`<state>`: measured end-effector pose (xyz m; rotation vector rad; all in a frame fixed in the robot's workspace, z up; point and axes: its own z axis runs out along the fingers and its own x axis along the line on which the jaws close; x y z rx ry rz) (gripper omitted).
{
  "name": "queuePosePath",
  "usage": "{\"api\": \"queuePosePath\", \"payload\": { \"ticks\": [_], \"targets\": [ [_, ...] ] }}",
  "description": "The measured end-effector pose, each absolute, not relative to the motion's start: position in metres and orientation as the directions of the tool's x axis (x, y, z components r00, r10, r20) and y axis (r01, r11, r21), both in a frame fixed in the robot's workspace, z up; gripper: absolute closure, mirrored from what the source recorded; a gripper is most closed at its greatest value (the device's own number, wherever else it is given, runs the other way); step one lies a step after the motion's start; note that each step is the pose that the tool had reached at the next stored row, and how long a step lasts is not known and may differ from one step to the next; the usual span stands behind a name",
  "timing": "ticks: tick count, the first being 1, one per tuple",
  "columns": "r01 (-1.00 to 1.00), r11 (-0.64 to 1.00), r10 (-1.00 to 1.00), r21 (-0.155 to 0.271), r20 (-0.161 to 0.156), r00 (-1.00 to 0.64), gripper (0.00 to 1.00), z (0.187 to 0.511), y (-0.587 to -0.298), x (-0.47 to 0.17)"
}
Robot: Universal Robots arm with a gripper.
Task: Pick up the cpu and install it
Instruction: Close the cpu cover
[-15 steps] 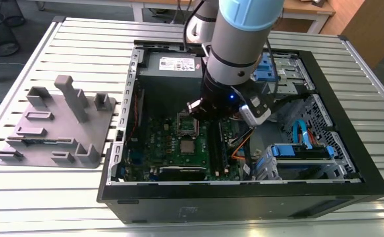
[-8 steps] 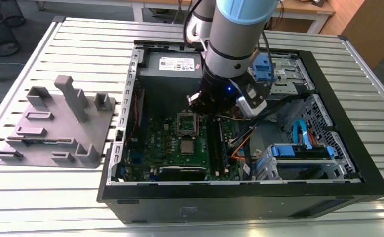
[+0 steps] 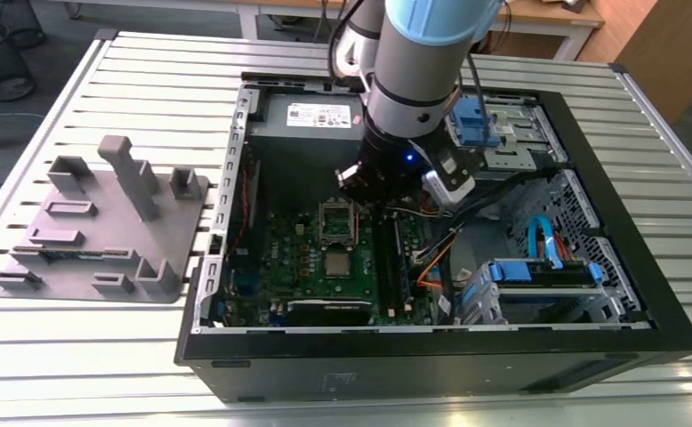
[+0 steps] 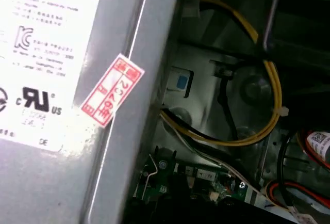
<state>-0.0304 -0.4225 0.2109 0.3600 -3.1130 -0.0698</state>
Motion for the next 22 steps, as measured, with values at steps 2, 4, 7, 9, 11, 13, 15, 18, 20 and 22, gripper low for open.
{"api": "queuePosePath", "payload": {
  "ticks": [2, 4, 7, 9, 11, 13, 15, 18, 20, 22],
  "targets": [
    [-0.252, 0.967, -0.252, 0.045, 0.002, -0.968, 0.89, 0.21, -0.422, -0.03],
    [-0.277, 0.96, -0.277, 0.045, 0.002, -0.961, 0.89, 0.209, -0.422, -0.031],
    [-0.284, 0.958, -0.285, 0.045, 0.001, -0.959, 0.89, 0.206, -0.421, -0.033],
    [-0.285, 0.958, -0.285, 0.045, 0.001, -0.958, 0.89, 0.205, -0.418, -0.034],
    [-0.285, 0.958, -0.285, 0.045, 0.0, -0.958, 0.89, 0.203, -0.415, -0.034],
    [-0.285, 0.958, -0.285, 0.044, 0.001, -0.958, 0.89, 0.202, -0.411, -0.035],
    [-0.285, 0.958, -0.285, 0.044, 0.0, -0.958, 0.89, 0.2, -0.409, -0.036],
    [-0.285, 0.958, -0.285, 0.044, 0.0, -0.958, 0.89, 0.199, -0.409, -0.04],
    [-0.285, 0.958, -0.285, 0.044, 0.0, -0.958, 0.89, 0.199, -0.409, -0.041],
    [-0.285, 0.958, -0.285, 0.044, 0.0, -0.958, 0.89, 0.199, -0.409, -0.041]
  ]
}}
